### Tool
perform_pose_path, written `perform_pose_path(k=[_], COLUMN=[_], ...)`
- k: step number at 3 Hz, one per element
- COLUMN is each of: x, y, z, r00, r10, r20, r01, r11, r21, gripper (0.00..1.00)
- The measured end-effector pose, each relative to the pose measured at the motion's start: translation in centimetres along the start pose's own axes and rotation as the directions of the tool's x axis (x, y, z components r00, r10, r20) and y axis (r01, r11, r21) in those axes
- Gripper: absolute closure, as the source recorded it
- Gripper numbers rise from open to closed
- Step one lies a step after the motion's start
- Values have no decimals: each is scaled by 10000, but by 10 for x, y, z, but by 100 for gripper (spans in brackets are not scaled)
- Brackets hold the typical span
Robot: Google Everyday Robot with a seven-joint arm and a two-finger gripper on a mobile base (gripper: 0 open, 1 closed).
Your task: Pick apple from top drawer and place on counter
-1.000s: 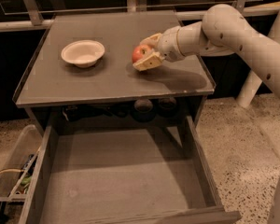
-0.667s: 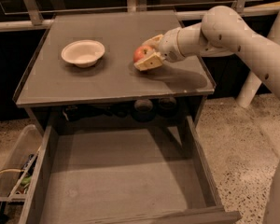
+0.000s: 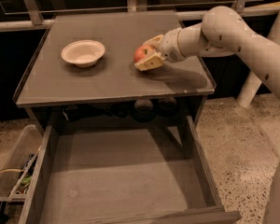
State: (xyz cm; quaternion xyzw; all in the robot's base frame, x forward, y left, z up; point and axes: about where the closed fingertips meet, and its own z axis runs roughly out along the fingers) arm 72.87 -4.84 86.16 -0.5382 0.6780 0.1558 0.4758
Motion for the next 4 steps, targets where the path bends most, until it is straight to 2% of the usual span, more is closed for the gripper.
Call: perform_pose_path(k=[2, 3, 4], x=[0, 0, 0], y=[0, 0, 0], z=[0, 0, 0], r00=[10000, 10000, 10000], r10=[0, 0, 0], r20=[0, 0, 1], r01=[0, 0, 0], r11=[10000, 10000, 10000], r21=[-1, -3, -3], gripper=[13, 0, 0])
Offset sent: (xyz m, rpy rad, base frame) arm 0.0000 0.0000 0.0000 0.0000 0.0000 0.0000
